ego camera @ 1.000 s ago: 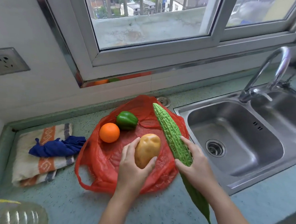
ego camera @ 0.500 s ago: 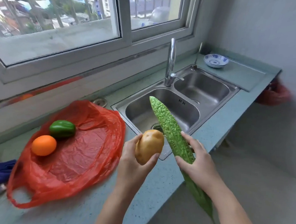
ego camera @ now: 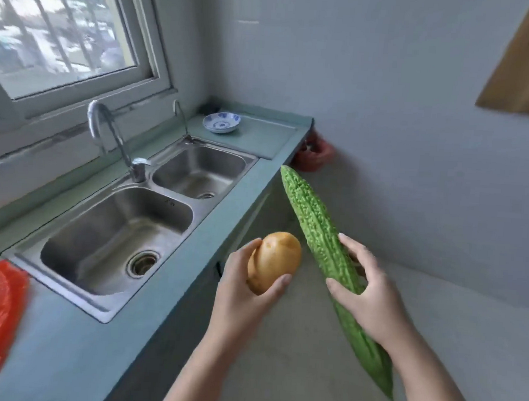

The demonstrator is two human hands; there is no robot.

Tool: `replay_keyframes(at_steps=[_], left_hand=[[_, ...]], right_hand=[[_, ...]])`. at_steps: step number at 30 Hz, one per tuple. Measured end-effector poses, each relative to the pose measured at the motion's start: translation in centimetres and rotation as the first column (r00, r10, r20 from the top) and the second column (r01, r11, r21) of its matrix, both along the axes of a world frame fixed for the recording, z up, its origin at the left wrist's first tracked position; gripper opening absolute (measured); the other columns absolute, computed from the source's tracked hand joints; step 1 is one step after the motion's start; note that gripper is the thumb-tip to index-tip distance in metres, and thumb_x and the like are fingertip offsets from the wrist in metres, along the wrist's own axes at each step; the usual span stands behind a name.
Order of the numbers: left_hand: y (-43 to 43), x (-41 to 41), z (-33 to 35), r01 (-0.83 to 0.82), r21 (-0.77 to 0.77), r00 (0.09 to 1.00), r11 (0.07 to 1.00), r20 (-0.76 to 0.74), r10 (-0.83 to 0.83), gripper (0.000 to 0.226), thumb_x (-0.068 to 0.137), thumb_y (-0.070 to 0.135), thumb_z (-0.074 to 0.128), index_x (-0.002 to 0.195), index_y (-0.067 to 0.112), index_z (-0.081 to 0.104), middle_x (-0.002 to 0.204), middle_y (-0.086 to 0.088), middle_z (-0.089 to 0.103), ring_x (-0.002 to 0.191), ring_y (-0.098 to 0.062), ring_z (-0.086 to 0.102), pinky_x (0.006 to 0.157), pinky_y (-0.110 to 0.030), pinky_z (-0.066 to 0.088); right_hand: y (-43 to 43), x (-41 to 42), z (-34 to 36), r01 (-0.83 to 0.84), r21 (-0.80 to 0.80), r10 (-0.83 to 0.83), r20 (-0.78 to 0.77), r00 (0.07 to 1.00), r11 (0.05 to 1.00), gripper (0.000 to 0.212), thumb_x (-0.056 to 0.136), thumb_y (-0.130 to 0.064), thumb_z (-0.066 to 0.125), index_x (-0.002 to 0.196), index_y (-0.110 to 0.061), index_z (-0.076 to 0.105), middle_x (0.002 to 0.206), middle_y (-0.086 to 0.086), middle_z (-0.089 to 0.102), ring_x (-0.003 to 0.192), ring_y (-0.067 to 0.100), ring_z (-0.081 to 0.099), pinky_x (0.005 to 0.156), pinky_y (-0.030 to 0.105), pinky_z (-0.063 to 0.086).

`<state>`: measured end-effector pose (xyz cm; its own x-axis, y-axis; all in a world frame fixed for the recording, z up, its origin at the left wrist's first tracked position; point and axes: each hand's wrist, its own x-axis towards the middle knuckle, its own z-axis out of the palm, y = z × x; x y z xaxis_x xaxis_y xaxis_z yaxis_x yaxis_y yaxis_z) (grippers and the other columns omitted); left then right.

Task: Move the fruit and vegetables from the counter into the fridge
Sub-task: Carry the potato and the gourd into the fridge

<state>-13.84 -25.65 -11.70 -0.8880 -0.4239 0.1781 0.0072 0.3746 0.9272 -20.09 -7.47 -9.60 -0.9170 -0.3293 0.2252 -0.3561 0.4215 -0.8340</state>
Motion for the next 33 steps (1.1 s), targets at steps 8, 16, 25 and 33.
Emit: replay_keyframes(at_steps=[8, 16, 25, 33], left_hand=[[14.6, -8.6, 0.5, 0.378, -0.051, 0.926, 0.924, 0.018, -0.378, 0.059, 0.065, 0.042, 0.075, 0.112, 0.051, 0.041, 0.112, 0.021, 0.049, 0.1, 0.002, 0.051, 0.081, -0.017, 0.044], [24.9, -19.0, -0.8, 0.648, -0.055, 0.762, 0.76, 0.031, -0.647, 0.056, 0.07, 0.031, 0.078, 0.11, 0.047, 0.042, 0.111, 0.018, 0.053, 0.099, 0.001, 0.052, 0.071, -0.003, 0.039], [34.6, -32.7, 0.2, 0.79, 0.039, 0.611, 0.612, 0.025, -0.791, 0.054, 0.071, 0.026, 0.077, 0.118, 0.03, 0.05, 0.106, 0.008, 0.056, 0.092, -0.008, 0.055, 0.064, 0.0, 0.038], [45.6, -37.0, -0.3, 0.897, 0.121, 0.424, 0.425, 0.036, -0.905, 0.051, 0.07, 0.03, 0.077, 0.111, 0.039, 0.048, 0.1, 0.021, 0.052, 0.089, -0.004, 0.056, 0.063, -0.004, 0.042]], right_hand=[[16.1, -2.0, -0.3, 0.421, -0.017, -0.419, 0.058, 0.906, 0.907, 0.065, 0.076, -0.011, 0.071, 0.126, -0.041, 0.042, 0.128, -0.008, 0.052, 0.116, 0.003, 0.047, 0.097, 0.019, 0.036], [25.3, -5.6, -1.9, 0.68, -0.017, -0.674, 0.117, 0.73, 0.733, 0.064, 0.078, -0.016, 0.069, 0.128, -0.046, 0.041, 0.127, -0.013, 0.05, 0.113, 0.005, 0.048, 0.089, 0.022, 0.04], [33.9, -14.0, 1.9, 0.851, 0.05, -0.85, 0.098, 0.517, 0.523, 0.062, 0.08, -0.017, 0.067, 0.126, -0.049, 0.04, 0.119, -0.011, 0.053, 0.11, 0.007, 0.049, 0.075, 0.008, 0.038], [41.5, -15.6, 2.2, 0.943, 0.085, -0.942, 0.133, 0.309, 0.322, 0.062, 0.08, -0.018, 0.066, 0.127, -0.049, 0.041, 0.122, -0.012, 0.051, 0.104, 0.0, 0.05, 0.069, 0.006, 0.037]])
